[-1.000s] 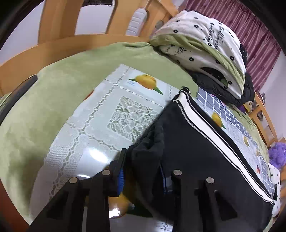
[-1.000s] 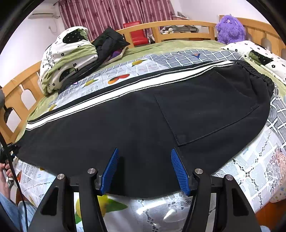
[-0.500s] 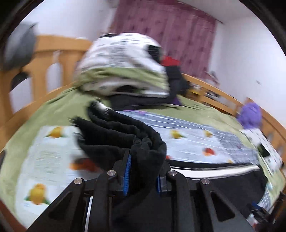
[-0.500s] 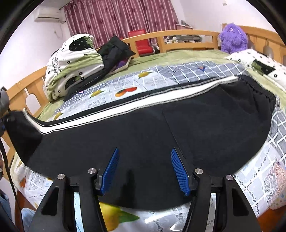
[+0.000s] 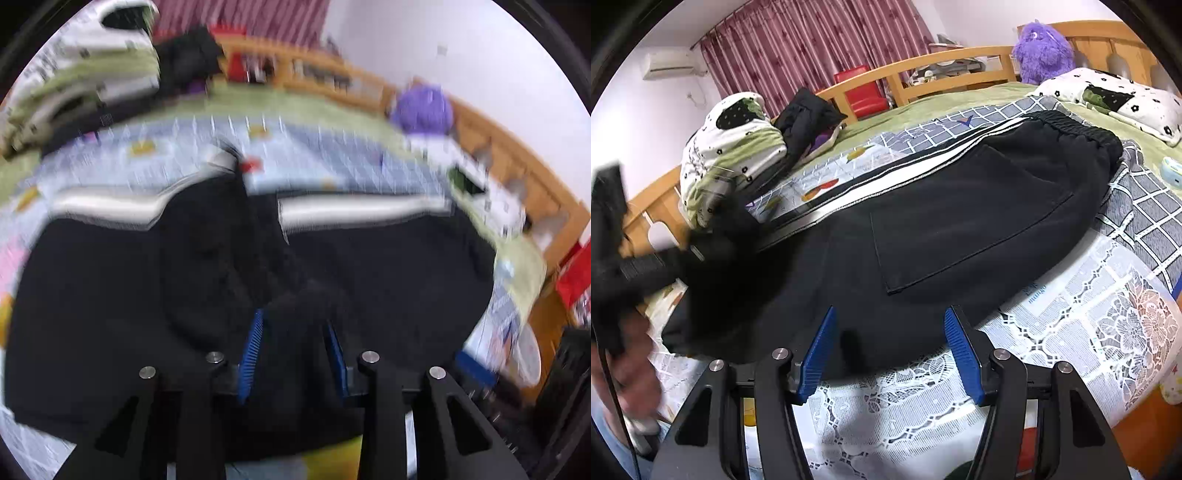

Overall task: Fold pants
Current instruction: 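Grasp the ribbed trouser cuffs with the left tool and lift them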

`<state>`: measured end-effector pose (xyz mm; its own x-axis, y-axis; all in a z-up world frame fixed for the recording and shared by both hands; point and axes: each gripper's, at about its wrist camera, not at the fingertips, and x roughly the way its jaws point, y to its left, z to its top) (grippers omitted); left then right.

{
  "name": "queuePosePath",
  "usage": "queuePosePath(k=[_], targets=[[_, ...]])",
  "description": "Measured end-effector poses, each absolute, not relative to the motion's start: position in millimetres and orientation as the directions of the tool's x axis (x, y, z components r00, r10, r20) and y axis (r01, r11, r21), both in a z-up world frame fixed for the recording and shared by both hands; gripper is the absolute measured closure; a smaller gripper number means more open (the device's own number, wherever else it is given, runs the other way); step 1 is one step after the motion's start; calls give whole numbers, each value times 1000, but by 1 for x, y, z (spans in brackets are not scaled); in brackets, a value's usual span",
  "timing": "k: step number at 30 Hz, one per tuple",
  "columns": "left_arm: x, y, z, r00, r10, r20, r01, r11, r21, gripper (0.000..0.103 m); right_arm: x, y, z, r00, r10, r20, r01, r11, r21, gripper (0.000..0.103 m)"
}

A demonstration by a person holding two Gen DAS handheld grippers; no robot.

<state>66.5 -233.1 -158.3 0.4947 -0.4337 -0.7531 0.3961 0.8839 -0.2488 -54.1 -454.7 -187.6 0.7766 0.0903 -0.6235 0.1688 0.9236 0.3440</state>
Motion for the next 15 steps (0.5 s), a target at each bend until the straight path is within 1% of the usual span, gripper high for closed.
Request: queuePosePath(k=[1,3,4,5,8,12,15], targets=[[62,-229,-162,473,-454,-755,405,873,-271,70,-55,-455,-188,779,96,-620,165,922,351,43],[56,-216,-159,473,-471,-745,410,866,-286,54,-53,-452,-189,776,116,-620,149,921,360,42],[52,-206,-155,489,-467,-737,406,869,-282,33,-52,-449,-190,771,126,-624,138,924,358,42],[46,-188,-148,532,-442,-722,381,887,-262,25,-50,-446,-191,767,133,-628,130,926,354,42],[43,-146,-141,605,-378,-700,321,921,-219,25,-42,-430,-189,758,179,-627,81,928,363,42],[45,-82,-141,643,-225,-732,183,973,-138,25,-17,-401,-172,751,260,-607,-7,922,386,42],[39,-40,-143,655,-182,-734,104,983,-151,25,9,-377,-159,735,296,-610,-66,926,371,42]])
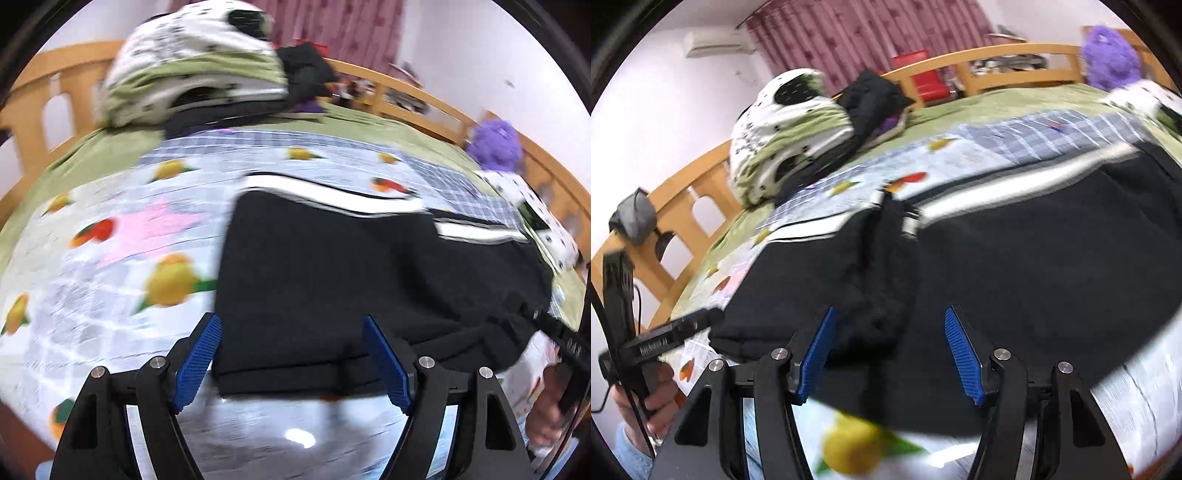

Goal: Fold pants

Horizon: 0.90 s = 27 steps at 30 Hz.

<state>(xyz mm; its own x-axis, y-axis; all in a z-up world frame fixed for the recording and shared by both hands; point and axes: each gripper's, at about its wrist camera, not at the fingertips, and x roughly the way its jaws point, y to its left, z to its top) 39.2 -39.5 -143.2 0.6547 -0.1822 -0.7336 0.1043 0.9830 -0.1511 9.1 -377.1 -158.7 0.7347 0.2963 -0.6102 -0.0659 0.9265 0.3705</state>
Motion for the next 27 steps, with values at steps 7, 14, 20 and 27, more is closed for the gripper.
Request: queuePosePath(k=[7,14,20,27], targets=[[28,15,-155,640,-157,-752,0,979,-205,25,78,-337,-173,630,307,-714,-117,946,303,43],[28,31,-155,652,-191,-734,-19,963,-268,25,49,-320,-174,666,197,-719,-171,979,110,89],[25,25,-156,646,-234,-727,29,959,-283,25,19,-355,-154,715,296,-633,-141,948,284,89],[23,39,-156,639,-235,-732,14,956,-294,25,27,-350,-174,634,278,-722,-121,957,263,43]])
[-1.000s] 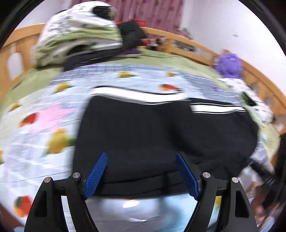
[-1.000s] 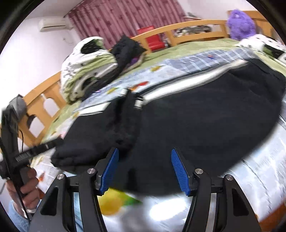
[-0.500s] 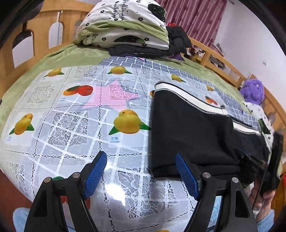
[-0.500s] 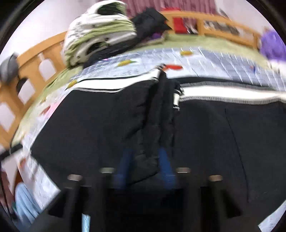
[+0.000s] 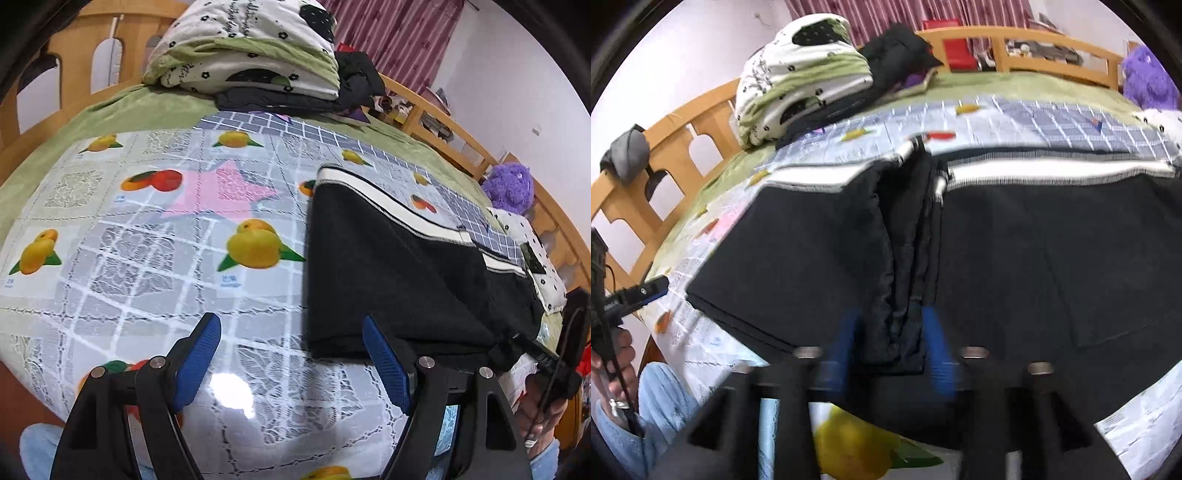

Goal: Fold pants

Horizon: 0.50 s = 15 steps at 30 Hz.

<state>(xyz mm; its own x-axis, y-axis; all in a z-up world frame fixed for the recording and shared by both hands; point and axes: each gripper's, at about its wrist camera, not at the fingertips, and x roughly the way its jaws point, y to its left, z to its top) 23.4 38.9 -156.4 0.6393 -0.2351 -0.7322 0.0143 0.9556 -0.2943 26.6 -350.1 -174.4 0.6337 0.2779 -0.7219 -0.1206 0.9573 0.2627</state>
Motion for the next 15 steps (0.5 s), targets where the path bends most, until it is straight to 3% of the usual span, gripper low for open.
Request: queuePosePath(k=[2,7,8,9,10,12,15], targets=[[26,43,-157,635,-242,-733,-2,949,-315,25,33,-357,-166,668,283,-689,-95,950,298,38],[25,37,-159,611,-281,-740,19,940,-341,25,75,-359,-196,572,253,-780,18,947,320,39],[24,35,-158,616,-279,-737,31,943,-331,25,79,-356,-202,576,247,-779,26,947,319,42],[22,33,-156,624,-274,-732,45,948,-316,25,79,-350,-202,595,237,-768,17,952,306,67],[21,31,-155,627,-269,-731,50,950,-307,25,81,-339,-202,572,261,-777,-27,953,301,78],[22,27,-153,626,-247,-739,55,960,-275,25,74,-330,-191,596,252,-762,-82,964,255,88],[24,21,-154,601,-237,-763,82,968,-236,25,46,-374,-165,680,407,-609,-91,872,481,90]])
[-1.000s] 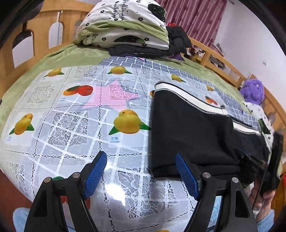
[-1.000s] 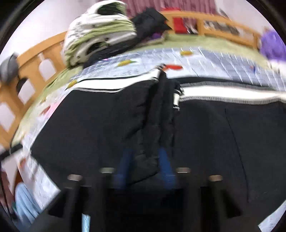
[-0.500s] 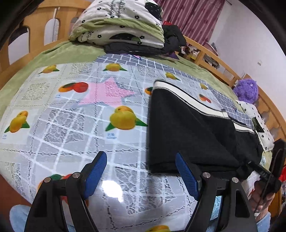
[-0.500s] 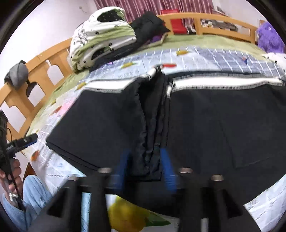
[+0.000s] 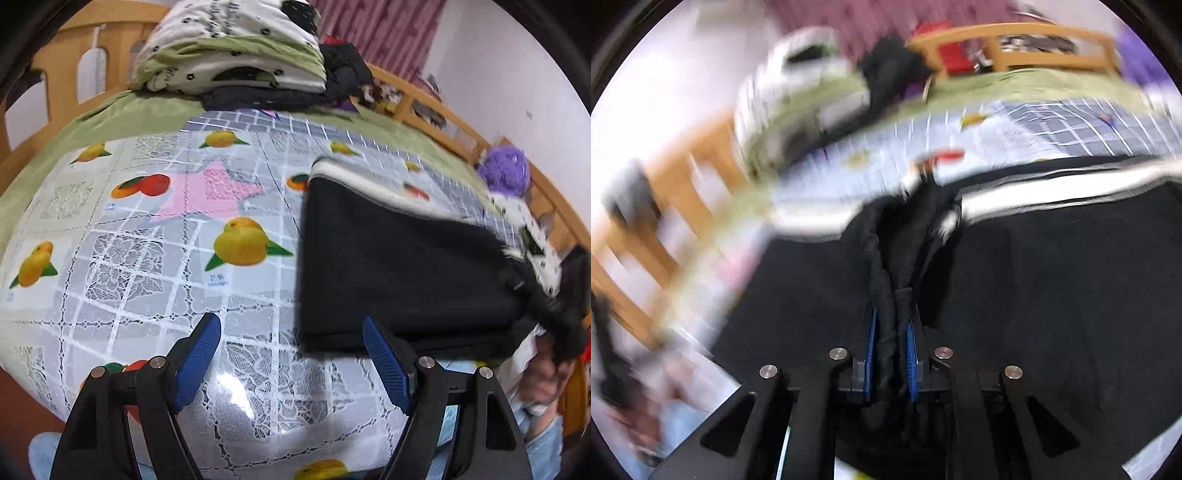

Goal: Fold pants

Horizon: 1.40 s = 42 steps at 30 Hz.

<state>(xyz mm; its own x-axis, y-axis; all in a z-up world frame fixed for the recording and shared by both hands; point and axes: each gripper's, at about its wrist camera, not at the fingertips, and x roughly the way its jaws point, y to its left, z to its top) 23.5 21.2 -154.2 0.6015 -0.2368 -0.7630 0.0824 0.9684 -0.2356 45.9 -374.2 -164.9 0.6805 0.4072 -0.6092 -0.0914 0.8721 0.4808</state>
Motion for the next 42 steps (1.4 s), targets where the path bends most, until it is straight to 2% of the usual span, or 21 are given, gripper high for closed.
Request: queuePosePath(k=[2,6,8,9,10,12,13,15,16,19,23,26,31,33,35,36,37,38,40,42], targets=[[26,12,-161,580,-222,-784,104,975,-198,25,36,-391,-162,700,414,-582,-80,855,513,90],[29,-6,-173,548,-227,-805,106,974,-202,25,44,-392,-200,613,337,-715,-9,907,420,84],[26,-13,-171,544,-249,-801,123,968,-218,25,37,-391,-205,639,325,-697,-5,908,419,80],[24,-16,-169,553,-246,-796,133,969,-207,25,36,-390,-201,644,323,-693,-11,910,414,72],[21,-18,-166,567,-236,-790,143,972,-188,25,34,-389,-195,646,321,-692,-14,912,410,59],[18,-21,-160,596,-201,-777,146,979,-141,25,28,-392,-186,674,341,-656,-32,900,435,44],[19,-22,-159,599,-191,-777,143,981,-131,25,26,-394,-185,689,352,-634,-36,890,454,42],[22,-24,-159,589,-183,-787,132,983,-130,25,33,-388,-193,661,368,-655,-30,884,466,44],[23,-25,-159,585,-182,-791,123,983,-135,25,36,-383,-197,652,341,-677,-23,902,432,51],[23,-24,-159,593,-178,-785,114,984,-137,25,32,-367,-197,647,254,-719,-56,956,288,53],[30,-20,-151,622,-180,-762,106,984,-146,25,33,-376,-172,694,294,-657,-81,939,335,54],[47,-28,-141,624,-216,-751,140,976,-165,25,51,-379,-148,741,245,-625,-68,953,294,54],[73,-54,-124,650,-270,-710,213,962,-170,25,84,-352,-116,761,290,-580,-212,956,201,54],[84,-61,-128,641,-289,-712,223,957,-187,25,103,-334,-124,711,332,-619,-301,940,158,54],[91,-64,-138,622,-288,-728,226,956,-186,25,124,-324,-150,647,302,-700,-331,939,99,55],[94,-66,-146,606,-283,-743,228,957,-178,25,130,-324,-163,630,258,-733,-311,948,66,64],[97,-68,-154,586,-276,-762,232,958,-168,25,139,-329,-178,603,210,-770,-274,961,48,80],[99,-70,-165,561,-266,-784,236,959,-156,25,151,-339,-191,563,204,-801,-234,969,82,82],[101,-72,-185,522,-244,-817,232,963,-139,25,162,-360,-192,553,287,-782,-187,958,218,93],[96,-71,-192,533,-225,-816,226,967,-119,25,168,-366,-194,539,311,-783,-182,950,252,93]])
